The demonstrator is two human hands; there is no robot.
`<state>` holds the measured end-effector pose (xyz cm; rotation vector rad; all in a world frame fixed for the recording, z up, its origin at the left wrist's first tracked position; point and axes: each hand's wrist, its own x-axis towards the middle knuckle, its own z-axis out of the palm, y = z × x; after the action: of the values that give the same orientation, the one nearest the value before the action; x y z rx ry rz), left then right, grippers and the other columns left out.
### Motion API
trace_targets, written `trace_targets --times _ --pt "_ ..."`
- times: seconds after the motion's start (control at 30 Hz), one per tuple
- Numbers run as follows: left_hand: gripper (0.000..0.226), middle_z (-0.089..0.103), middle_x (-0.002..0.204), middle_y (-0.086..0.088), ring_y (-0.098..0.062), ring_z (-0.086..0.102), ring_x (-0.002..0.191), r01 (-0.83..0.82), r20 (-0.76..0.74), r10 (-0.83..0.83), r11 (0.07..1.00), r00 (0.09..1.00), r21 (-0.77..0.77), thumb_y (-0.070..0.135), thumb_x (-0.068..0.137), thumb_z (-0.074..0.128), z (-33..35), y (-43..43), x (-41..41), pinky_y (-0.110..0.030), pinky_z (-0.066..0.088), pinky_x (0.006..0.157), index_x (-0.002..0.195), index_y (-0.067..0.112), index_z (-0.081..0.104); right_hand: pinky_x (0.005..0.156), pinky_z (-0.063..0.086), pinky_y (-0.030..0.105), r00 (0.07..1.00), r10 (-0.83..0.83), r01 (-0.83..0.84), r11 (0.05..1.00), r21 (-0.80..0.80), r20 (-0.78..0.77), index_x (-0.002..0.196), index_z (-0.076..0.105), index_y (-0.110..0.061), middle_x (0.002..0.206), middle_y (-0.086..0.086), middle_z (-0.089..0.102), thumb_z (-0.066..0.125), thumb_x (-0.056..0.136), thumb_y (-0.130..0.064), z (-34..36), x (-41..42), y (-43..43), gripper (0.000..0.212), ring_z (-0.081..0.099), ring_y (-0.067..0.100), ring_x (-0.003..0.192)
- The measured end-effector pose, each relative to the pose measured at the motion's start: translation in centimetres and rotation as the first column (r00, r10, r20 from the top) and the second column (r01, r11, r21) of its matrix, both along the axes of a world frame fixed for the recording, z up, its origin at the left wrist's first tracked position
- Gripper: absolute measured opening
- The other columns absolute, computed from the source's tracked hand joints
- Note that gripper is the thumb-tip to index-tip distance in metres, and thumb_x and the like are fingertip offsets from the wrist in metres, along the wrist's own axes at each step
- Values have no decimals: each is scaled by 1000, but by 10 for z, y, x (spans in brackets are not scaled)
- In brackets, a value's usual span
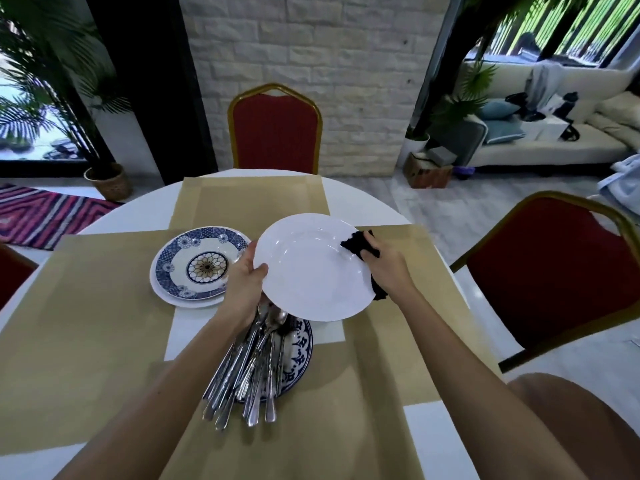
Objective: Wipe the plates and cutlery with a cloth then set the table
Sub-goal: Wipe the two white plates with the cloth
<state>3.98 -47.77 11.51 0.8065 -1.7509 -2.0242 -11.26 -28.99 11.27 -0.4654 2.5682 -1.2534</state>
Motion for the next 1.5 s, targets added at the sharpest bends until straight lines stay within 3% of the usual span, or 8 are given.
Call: trace_targets --times 0.1,0.23,0.63,1.0,1.17,1.3,1.4,1.5 --pt "54 61 116 8 -24 52 118 51 84 -41 991 996 -124 -10 91 33 -21 -14 -33 -41 46 97 128 27 48 91 45 28 998 -34 32 999 22 59 143 44 -27 126 5 63 51 94 -13 -12 -26 -10 51 58 22 109" --pt "56 54 121 -1 -22 52 108 106 250 -28 946 968 -306 -6 92 35 -47 -28 -73 -24 50 73 141 21 38 88 44 28 995 -73 69 996 63 68 143 45 -25 124 7 64 51 93 -10 -36 -55 -21 52 59 25 108" --pt "58 43 145 -11 -32 48 124 207 521 57 877 852 -435 2 96 41 -114 -48 -109 -32 37 102 150 16 25 90 39 23 1000 -10 4 976 218 28 141 48 -20 133 7 59 49 96 -8 -102 -82 -33 46 55 25 118" --pt "52 53 131 -17 -30 48 121 239 450 109 725 887 -646 -9 87 43 -103 -42 -93 -27 34 95 137 6 47 64 52 31 970 -15 67 975 211 -242 114 65 -24 113 6 62 42 89 -1 -86 -78 -48 41 60 25 95" --pt "36 66 113 -12 -26 61 101 9 323 320 698 891 -716 -4 91 45 -80 -77 -51 -27 42 79 117 12 65 78 49 35 891 46 29 987 158 -452 131 58 -17 122 12 58 47 92 2 -54 -67 -65 45 57 32 102" --pt "40 53 125 -15 -35 53 107 -98 395 513 695 762 -713 -2 90 45 -83 -127 2 -42 43 88 125 12 56 54 58 39 958 16 -17 1000 -1 -287 131 56 -33 119 3 58 47 96 -10 -40 -58 -101 43 64 24 87" --pt "39 44 126 -17 -40 51 105 -49 505 549 708 666 -705 9 88 51 -91 -153 33 -49 47 86 126 14 47 57 59 41 982 72 -89 991 -96 -173 129 58 -30 111 6 61 48 95 -10 -39 -38 -144 41 66 21 69" --pt "37 45 118 -25 -43 51 101 95 604 490 722 629 -685 14 91 51 -96 -167 42 -47 45 84 125 2 42 80 50 23 972 169 -179 983 -46 -166 134 57 -17 121 12 62 52 94 -5 -44 -12 -190 42 66 24 90"
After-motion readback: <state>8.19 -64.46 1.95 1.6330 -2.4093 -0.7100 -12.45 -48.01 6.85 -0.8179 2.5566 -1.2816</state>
